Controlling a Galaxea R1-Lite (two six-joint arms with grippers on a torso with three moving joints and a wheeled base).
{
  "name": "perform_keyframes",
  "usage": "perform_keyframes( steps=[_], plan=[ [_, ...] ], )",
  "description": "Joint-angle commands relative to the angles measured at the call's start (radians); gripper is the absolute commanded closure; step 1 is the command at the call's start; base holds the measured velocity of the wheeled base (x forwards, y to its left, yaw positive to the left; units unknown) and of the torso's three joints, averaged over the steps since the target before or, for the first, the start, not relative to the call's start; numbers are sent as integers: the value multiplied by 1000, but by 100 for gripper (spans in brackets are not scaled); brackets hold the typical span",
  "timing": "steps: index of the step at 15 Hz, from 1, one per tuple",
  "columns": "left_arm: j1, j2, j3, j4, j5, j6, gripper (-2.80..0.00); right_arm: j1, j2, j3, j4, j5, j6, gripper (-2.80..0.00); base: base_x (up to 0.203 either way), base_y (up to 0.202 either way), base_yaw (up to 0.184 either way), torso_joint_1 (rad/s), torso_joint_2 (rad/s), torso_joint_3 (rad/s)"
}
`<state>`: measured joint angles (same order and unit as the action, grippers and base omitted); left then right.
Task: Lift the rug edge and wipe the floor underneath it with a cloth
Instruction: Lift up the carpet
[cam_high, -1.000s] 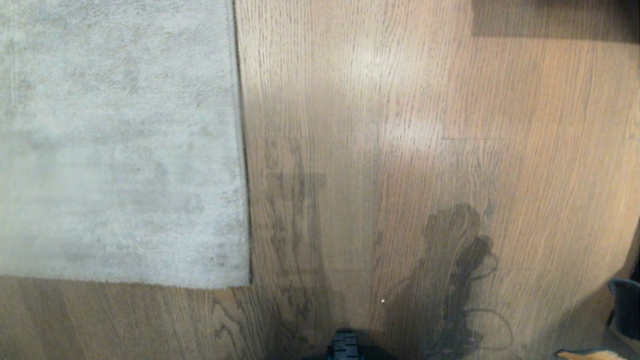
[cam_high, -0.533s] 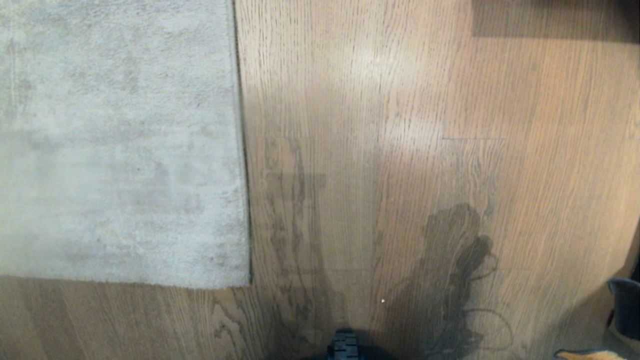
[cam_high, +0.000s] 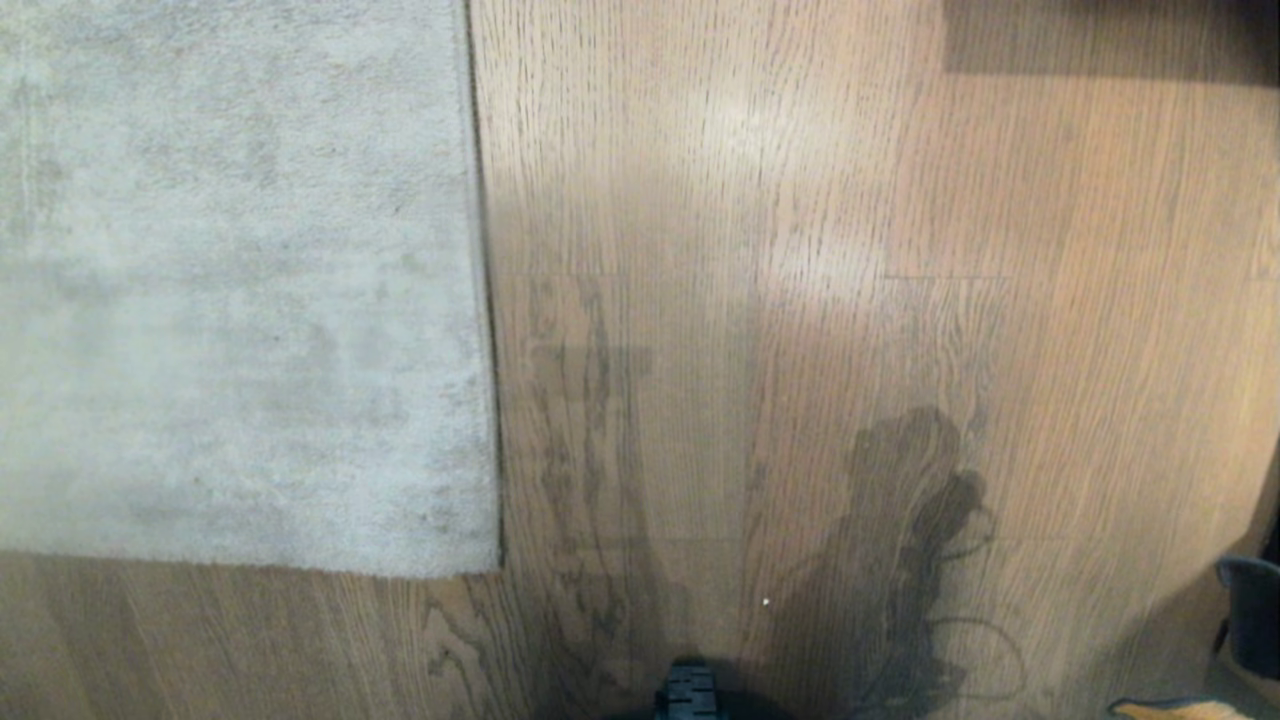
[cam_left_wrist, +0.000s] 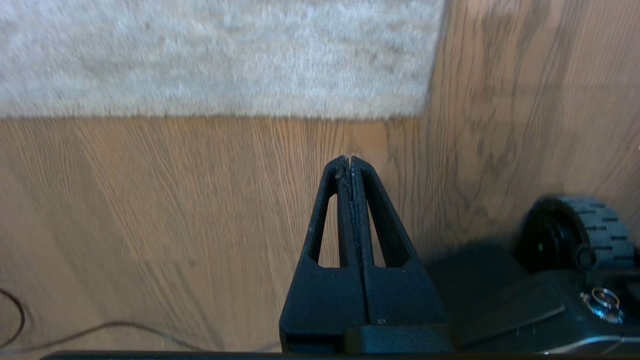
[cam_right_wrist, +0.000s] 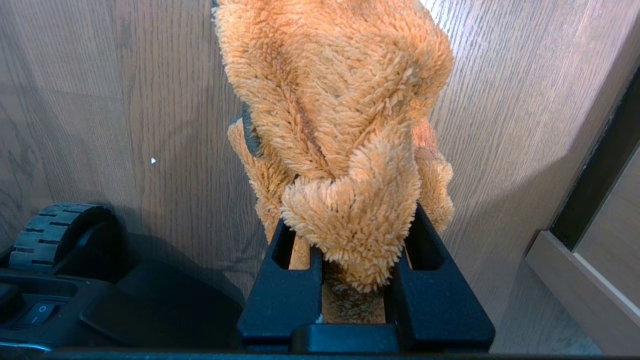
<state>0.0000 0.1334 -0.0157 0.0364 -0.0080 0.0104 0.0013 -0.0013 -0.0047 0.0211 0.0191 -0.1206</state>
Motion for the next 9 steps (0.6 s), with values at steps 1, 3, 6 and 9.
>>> perform_keyframes(
  steps=[1,3,6,9],
  plan=[
    [0,58,0,0,0,0,0,0,1,0,0,1,-1,0,0,0,0,0,0,0],
    [0,97,0,0,0,0,0,0,1,0,0,1,-1,0,0,0,0,0,0,0],
    [0,124,0,0,0,0,0,0,1,0,0,1,-1,0,0,0,0,0,0,0],
    [2,117,0,-1,0,-1,0,0,1,0,0,-1,-2,0,0,0,0,0,0,0]
  ],
)
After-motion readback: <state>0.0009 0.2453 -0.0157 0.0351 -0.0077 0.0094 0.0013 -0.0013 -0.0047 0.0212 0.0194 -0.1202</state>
